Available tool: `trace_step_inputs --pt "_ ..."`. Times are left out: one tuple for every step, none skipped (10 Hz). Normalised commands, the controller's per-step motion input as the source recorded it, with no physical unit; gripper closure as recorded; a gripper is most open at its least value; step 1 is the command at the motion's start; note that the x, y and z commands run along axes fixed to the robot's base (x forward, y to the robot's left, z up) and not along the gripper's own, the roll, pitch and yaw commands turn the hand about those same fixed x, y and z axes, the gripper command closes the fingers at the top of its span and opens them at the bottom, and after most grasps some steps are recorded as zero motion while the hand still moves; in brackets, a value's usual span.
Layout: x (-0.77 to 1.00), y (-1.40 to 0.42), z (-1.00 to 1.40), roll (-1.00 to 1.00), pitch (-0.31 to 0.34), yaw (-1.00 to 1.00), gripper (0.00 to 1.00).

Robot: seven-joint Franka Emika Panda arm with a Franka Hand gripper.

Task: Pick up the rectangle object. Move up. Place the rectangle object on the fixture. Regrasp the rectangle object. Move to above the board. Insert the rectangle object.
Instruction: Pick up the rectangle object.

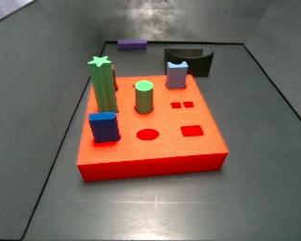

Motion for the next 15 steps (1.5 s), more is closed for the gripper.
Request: trace_step_inputs --pt "-0.27 0.17 -0.1 0.07 0.0 -0.24 0.0" --pt "0.07 0.11 -0.01 0.0 0.027 -0.86 0.0" --pt "0.01 0.03 -0.04 0.0 0.019 -0.94 0.0" --pt "0.0 0.01 -0.16 0.0 0.066 -0.95 0.0" --pt "0.0 0.23 -0.38 0.01 0.146 -0.76 0.0" --pt "0.0 0.31 -0.43 0.02 0.167 -0.69 0.0" --pt "0.0 0.14 -0.3 0.0 0.079 -0.87 0.0" --pt "0.0 0.07 -0.23 0.0 0.016 -0.94 0.0" --pt "0.0 0.0 -0.2 0.0 0.0 -1.0 0.0" --pt "0.0 0.0 -0.21 0.0 0.0 -1.0 0.0" --pt "0.0 0.0 -0.21 0.0 0.0 -1.0 0.0" --pt "0.0 0.0 -0.21 0.0 0.0 -1.0 0.0" --pt "0.0 0.37 -0.49 0.01 0.073 -0.63 0.0" --pt "0.02 0.53 -0.52 0.01 0.074 -0.48 0.0" --pt "0.0 0.66 -0.54 0.03 0.071 -0.33 0.0"
